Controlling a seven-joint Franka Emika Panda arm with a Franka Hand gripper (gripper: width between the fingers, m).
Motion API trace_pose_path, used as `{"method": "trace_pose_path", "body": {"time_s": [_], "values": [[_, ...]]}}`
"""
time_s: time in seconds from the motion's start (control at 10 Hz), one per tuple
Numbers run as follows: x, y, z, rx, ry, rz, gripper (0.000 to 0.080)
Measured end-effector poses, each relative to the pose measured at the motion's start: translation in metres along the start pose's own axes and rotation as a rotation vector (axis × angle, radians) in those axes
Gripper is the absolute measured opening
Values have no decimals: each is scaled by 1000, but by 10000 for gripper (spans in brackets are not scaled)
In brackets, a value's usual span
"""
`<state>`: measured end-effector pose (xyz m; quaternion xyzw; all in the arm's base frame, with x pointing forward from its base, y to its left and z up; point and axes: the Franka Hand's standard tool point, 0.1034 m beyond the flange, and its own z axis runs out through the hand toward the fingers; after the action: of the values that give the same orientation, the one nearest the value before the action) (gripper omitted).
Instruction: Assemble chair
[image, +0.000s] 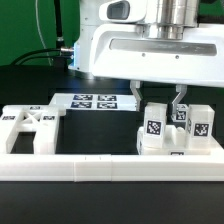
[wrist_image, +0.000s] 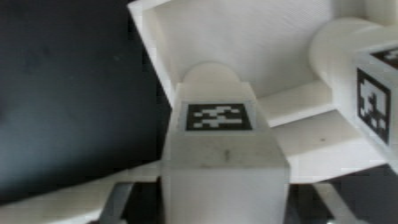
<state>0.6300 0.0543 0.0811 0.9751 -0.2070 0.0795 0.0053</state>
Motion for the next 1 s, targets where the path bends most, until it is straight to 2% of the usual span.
{"method": "trace_pose_path", "body": {"time_s": [0.5, 0.7, 0.9, 1.0], "values": [[-1, 4, 1, 34, -39, 507, 289], [-2, 3, 1, 29, -52, 695, 289], [0, 5, 2, 35, -70, 884, 289], [0, 5, 2, 27, -81, 952, 289]]}}
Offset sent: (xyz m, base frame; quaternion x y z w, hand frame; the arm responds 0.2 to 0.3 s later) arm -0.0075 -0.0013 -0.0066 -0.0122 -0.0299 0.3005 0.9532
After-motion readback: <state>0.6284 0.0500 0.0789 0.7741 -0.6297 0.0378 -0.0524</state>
